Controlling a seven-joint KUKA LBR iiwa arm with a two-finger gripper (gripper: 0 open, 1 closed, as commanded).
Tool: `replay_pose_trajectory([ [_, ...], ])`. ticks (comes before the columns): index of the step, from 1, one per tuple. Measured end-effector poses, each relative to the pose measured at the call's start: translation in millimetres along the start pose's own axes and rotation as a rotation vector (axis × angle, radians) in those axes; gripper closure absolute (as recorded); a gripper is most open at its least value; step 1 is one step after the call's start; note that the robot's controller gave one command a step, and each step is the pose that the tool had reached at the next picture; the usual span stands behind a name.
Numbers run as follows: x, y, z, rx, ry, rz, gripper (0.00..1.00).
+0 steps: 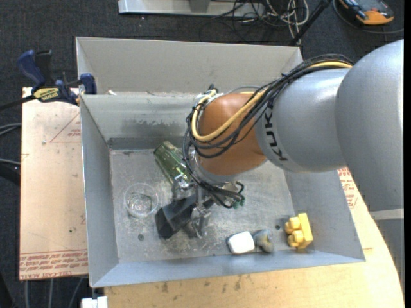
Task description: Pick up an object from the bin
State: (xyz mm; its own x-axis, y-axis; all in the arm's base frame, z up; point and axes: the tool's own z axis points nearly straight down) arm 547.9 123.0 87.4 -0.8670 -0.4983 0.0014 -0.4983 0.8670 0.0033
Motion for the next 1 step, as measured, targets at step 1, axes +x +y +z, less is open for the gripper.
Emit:
replay_pose_trajectory([
  [1, 0.1, -0.2, -12.3, 0.001, 0.0, 0.001, 1.0],
])
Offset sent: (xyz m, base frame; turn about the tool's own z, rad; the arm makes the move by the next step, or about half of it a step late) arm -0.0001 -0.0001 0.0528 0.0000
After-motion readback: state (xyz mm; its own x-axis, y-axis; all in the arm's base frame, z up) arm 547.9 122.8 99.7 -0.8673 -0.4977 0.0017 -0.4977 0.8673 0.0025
